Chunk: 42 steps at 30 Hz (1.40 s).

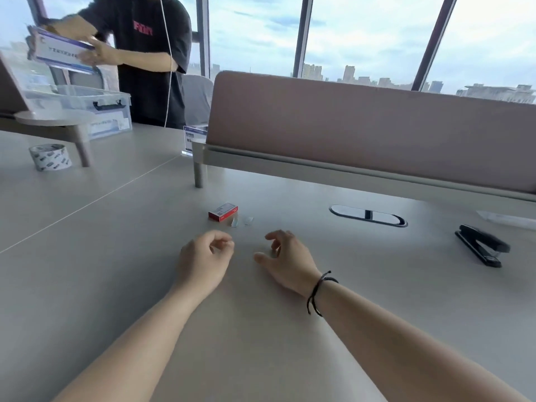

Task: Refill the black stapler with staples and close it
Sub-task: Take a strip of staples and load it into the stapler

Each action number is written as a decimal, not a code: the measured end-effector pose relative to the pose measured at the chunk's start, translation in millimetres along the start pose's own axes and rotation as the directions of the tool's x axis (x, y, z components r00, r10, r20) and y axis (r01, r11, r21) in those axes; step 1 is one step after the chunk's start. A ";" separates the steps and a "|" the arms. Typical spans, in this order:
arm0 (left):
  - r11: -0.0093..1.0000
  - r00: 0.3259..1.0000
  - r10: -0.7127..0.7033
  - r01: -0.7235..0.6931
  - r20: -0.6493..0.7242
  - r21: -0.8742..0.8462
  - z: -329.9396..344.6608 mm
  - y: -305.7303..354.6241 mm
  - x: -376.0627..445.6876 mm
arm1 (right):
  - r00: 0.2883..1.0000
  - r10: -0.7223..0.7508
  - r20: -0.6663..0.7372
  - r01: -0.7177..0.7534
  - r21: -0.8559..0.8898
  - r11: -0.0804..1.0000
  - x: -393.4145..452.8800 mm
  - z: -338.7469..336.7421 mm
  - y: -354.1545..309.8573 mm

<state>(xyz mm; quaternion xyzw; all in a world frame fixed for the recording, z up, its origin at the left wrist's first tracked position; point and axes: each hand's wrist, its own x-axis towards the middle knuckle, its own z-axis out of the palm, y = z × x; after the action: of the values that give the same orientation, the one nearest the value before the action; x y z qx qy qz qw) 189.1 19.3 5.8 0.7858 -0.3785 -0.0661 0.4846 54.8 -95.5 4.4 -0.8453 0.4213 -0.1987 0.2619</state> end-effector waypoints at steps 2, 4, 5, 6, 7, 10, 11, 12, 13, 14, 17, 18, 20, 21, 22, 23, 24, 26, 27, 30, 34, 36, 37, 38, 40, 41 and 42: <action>0.999 1.000 -0.011 0.010 -0.018 -0.033 3.7 -4.4 7.5 | 1.000 -0.016 -0.010 0.015 -0.060 0.998 26.2 10.5 -3.9; 0.999 1.000 0.028 -0.028 -0.009 -0.040 7.5 -7.4 8.2 | 0.999 -0.010 -0.033 0.007 -0.090 0.996 50.9 16.3 -4.8; 0.998 0.999 0.042 -0.042 0.000 -0.045 9.0 -8.3 7.9 | 0.999 0.000 -0.043 -0.004 -0.098 0.995 61.8 18.6 -4.2; 0.997 0.999 0.049 -0.049 0.005 -0.054 10.1 -8.4 7.5 | 0.999 0.008 -0.048 -0.013 -0.108 0.994 70.3 19.6 -2.7; 0.997 0.999 0.046 -0.045 0.014 -0.061 10.4 -7.4 5.2 | 0.999 0.015 -0.047 -0.021 -0.120 0.993 75.3 17.9 -1.8; 0.997 0.998 0.043 -0.041 0.034 -0.065 10.9 -11.3 7.4 | 0.999 0.022 -0.024 -0.025 -0.159 0.987 95.7 23.3 -1.4; 0.997 0.998 0.045 -0.043 0.039 -0.061 11.1 -11.1 7.7 | 1.000 0.023 -0.020 -0.026 -0.165 0.986 98.6 23.0 -1.1; 0.997 0.998 0.045 -0.042 0.043 -0.058 11.1 -11.4 7.7 | 1.000 0.017 -0.014 -0.019 -0.167 0.986 101.7 24.5 -0.6; 0.998 0.998 0.044 -0.042 0.044 -0.052 11.2 -11.6 7.4 | 1.000 0.011 -0.007 -0.012 -0.171 0.985 103.1 24.8 -0.4; 0.998 0.998 0.042 -0.040 0.045 -0.045 10.8 -11.0 7.0 | 1.000 0.003 -0.004 -0.004 -0.169 0.986 103.4 24.9 0.5; 0.999 0.998 0.041 -0.040 0.042 -0.038 9.3 -9.0 6.1 | 1.000 -0.004 -0.014 0.003 -0.133 0.991 102.2 25.1 1.9; 0.999 0.998 0.038 -0.036 0.041 -0.041 8.3 -8.4 5.9 | 1.000 -0.010 -0.021 0.007 -0.126 0.992 101.4 25.1 2.0; 0.999 0.998 0.034 -0.032 0.043 -0.044 6.5 -7.9 5.8 | 1.000 -0.017 -0.023 0.015 -0.119 0.993 98.5 24.1 1.9; 0.999 0.998 0.034 -0.032 0.046 -0.042 6.0 -7.7 5.7 | 1.000 -0.018 -0.019 0.016 -0.105 0.994 95.8 22.7 2.0; 0.999 0.998 0.038 -0.036 0.049 -0.040 5.5 -6.9 5.3 | 1.000 -0.022 -0.015 0.021 -0.078 0.997 91.7 20.3 2.1; 0.998 0.998 0.046 -0.045 0.051 -0.038 5.2 -6.2 4.7 | 1.000 -0.025 -0.008 0.024 -0.045 0.999 86.7 17.1 2.5; 0.998 0.997 0.056 -0.054 0.051 -0.037 4.8 -5.3 4.0 | 1.000 -0.029 -0.003 0.029 -0.011 1.000 80.8 13.3 2.8; 0.996 0.995 0.077 -0.075 0.060 -0.044 3.4 -1.8 1.2 | 0.999 -0.023 0.026 0.021 0.076 0.997 65.7 4.2 3.9; 0.995 0.993 0.091 -0.088 0.069 -0.045 3.1 0.4 -0.7 | 0.999 -0.012 0.052 0.005 0.145 0.989 55.8 -0.7 4.1; 0.987 0.984 0.160 -0.159 0.079 -0.023 1.3 8.2 -10.7 | 0.991 0.041 0.131 -0.089 0.383 0.920 20.9 -17.9 4.8; 0.941 0.938 0.336 -0.338 0.085 0.017 -7.1 30.2 -32.1 | 0.964 0.074 0.255 -0.215 0.587 0.780 -37.6 -55.6 5.9; 0.906 0.904 0.421 -0.423 0.075 0.005 -12.8 46.8 -46.6 | 0.949 0.050 0.311 -0.253 0.657 0.710 -70.2 -77.3 5.9; 0.883 0.881 0.468 -0.469 0.073 -0.004 -15.3 56.8 -55.4 | 0.945 0.032 0.327 -0.261 0.688 0.678 -86.4 -86.8 6.1; 0.857 0.855 0.514 -0.514 0.073 -0.012 -17.6 67.3 -65.2 | 0.942 0.019 0.334 -0.267 0.717 0.644 -102.3 -95.3 6.3; 0.807 0.804 0.591 -0.589 0.065 -0.046 -20.3 89.1 -86.9 | 0.941 0.009 0.337 -0.280 0.767 0.578 -132.2 -109.9 7.8; 0.790 0.789 0.612 -0.608 0.058 -0.075 -21.4 98.8 -97.9 | 0.943 0.010 0.334 -0.286 0.791 0.540 -146.0 -116.0 8.5; 0.781 0.780 0.623 -0.616 0.057 -0.107 -22.3 107.7 -108.0 | 0.945 0.013 0.326 -0.288 0.817 0.499 -158.9 -121.2 9.2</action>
<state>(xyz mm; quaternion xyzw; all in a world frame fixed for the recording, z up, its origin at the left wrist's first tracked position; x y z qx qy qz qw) 66.3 80.1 76.5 0.5933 -0.6339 0.0465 0.4939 -108.2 -3.8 75.5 -0.5838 0.3000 -0.2360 0.7166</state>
